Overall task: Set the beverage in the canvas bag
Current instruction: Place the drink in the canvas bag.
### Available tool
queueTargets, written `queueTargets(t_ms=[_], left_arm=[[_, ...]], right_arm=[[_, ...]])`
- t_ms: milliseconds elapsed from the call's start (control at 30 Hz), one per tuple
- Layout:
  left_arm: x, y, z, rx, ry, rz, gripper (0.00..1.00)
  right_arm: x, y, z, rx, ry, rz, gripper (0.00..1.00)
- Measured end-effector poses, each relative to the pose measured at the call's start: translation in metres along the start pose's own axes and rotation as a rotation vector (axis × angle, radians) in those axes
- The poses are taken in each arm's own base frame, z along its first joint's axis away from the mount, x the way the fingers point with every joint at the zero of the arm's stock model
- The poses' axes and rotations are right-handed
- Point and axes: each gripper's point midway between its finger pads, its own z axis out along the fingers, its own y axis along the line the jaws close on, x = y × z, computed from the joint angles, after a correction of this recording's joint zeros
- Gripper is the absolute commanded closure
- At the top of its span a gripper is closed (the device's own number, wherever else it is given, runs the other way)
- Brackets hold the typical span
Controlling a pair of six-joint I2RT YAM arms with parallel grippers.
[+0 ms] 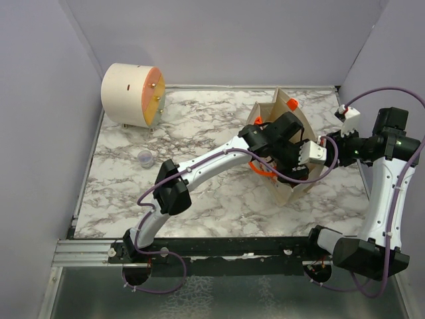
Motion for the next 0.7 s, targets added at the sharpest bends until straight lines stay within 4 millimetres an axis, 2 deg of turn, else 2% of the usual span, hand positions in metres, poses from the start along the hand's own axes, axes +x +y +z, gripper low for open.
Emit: queueTargets(t_ms=[367, 700], left_arm=[[-0.004, -0.002, 0.001, 0.031, -0.034, -0.011, 1.0], [-0.005, 0.003, -0.001, 0.081, -0.108, -0.128, 1.0]], right_arm=[[-0.005, 0.007, -0.003, -0.026, -0.036, -0.069, 0.46], [-0.011, 0.015, -0.004, -0.069, -0.078, -0.108, 0.45]])
